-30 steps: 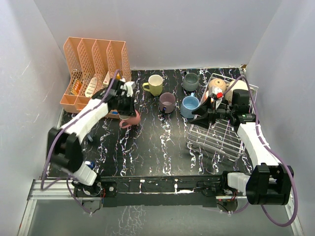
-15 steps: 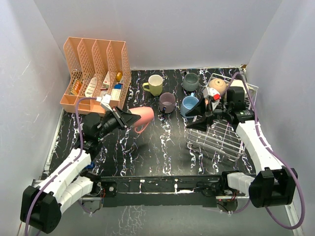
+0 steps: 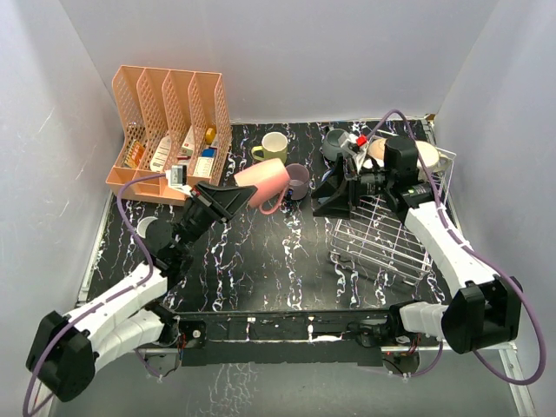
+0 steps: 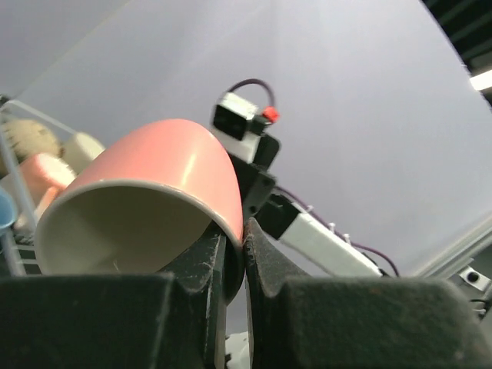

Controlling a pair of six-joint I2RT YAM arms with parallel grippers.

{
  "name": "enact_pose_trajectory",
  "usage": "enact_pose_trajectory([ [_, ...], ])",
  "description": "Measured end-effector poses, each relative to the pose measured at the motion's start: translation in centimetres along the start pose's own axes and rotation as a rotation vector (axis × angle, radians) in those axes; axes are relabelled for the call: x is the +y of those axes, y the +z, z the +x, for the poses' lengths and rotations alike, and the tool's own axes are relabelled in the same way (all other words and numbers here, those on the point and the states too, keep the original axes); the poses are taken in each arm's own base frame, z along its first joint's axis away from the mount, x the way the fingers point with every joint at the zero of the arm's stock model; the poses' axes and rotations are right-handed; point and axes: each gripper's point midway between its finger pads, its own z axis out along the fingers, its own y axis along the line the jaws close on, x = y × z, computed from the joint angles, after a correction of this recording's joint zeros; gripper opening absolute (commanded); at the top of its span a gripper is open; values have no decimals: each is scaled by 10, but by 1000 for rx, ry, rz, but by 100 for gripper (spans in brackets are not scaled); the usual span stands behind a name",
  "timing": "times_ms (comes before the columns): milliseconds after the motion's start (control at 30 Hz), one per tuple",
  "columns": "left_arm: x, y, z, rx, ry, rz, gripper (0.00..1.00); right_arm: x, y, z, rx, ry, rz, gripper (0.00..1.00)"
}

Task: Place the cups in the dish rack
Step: Pick up the cup at the center of the board, then turn the cup upside down in the dish rack.

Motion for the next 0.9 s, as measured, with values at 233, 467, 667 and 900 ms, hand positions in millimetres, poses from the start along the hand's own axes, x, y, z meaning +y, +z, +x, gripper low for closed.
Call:
enact_pose_trajectory([
  [233,-43,46,10,-14,19,156,0,4,10,-14,-19,110,-39,84],
  [467,-50,73,20,-39,29,199,0,13,11,-40,-65,143,-53,84],
  [667,-39,84,44,-14,16,177,0,19,11,-55,-130,154,-47,72],
  [900,-51,88,48,-29,18,204,0,23,13,-57,-162,194,-55,51],
])
